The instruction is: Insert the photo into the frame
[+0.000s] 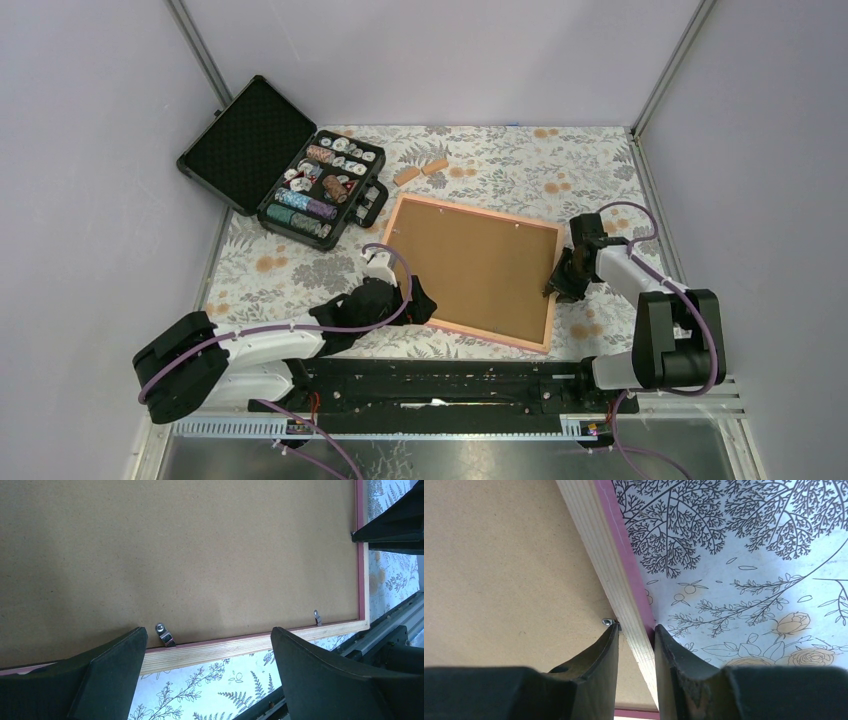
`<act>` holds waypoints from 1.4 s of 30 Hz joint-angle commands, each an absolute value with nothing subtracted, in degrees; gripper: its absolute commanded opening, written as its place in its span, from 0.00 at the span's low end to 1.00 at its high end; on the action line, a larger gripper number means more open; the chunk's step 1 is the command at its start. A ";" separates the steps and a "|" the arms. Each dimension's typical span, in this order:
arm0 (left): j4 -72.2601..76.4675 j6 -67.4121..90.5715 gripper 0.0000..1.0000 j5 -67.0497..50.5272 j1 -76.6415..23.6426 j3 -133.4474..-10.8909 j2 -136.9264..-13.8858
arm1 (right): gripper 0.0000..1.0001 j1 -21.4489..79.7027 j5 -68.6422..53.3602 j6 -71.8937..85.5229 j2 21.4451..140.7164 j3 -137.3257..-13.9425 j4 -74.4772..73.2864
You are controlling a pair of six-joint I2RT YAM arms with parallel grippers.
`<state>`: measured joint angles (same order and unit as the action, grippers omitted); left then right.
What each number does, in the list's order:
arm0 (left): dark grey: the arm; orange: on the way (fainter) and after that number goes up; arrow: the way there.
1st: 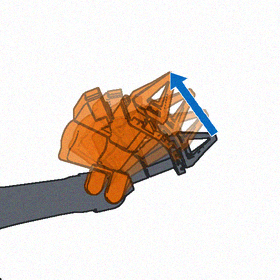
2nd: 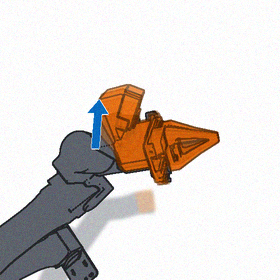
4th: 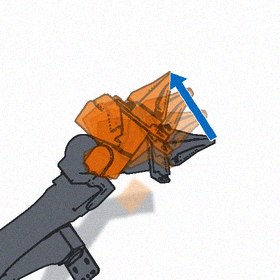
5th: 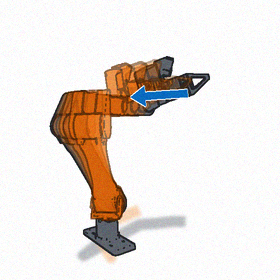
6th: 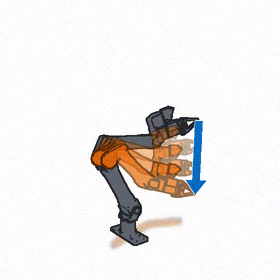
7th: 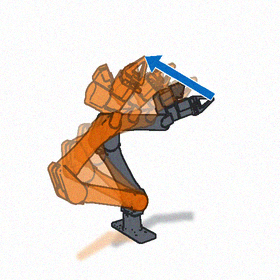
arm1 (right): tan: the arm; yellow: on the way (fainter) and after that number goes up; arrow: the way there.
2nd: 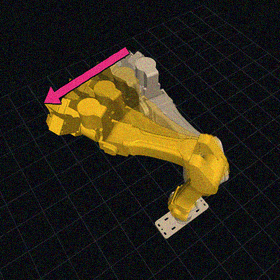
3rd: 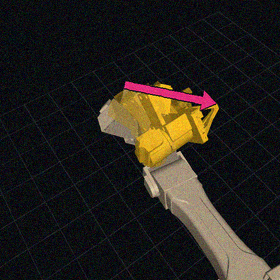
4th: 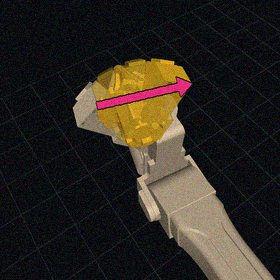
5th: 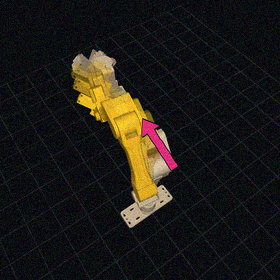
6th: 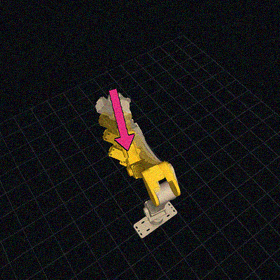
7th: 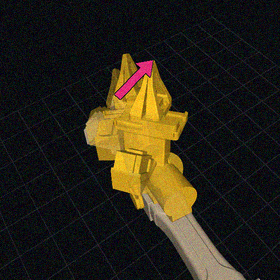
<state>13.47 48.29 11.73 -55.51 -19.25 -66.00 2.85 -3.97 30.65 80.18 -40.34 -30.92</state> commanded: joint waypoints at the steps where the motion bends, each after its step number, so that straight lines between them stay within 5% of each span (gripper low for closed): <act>1: 15.60 48.08 0.99 11.45 -55.28 -18.63 -64.95 | 0.00 2.74 0.91 32.12 77.49 -39.28 -29.27; 10: 15.89 47.62 0.99 10.90 -55.34 -18.46 -64.57 | 0.02 2.74 0.28 32.83 73.20 -37.71 -28.43; 18: 9.43 47.38 0.99 7.37 -55.37 -21.11 -59.94 | 0.65 2.81 0.17 31.67 71.58 -37.54 -27.72; 25: 3.99 52.50 0.99 1.46 -55.38 -23.04 -56.90 | 0.92 2.81 -4.26 31.32 70.43 -36.10 -24.62; 35: 3.98 59.85 0.99 0.31 -56.75 -21.39 -58.44 | 0.97 2.76 -2.19 30.98 76.09 -39.62 -23.51; 42: 5.98 63.17 0.99 2.37 -58.69 -21.36 -63.58 | 0.63 2.81 -4.09 35.44 80.49 -39.00 -23.45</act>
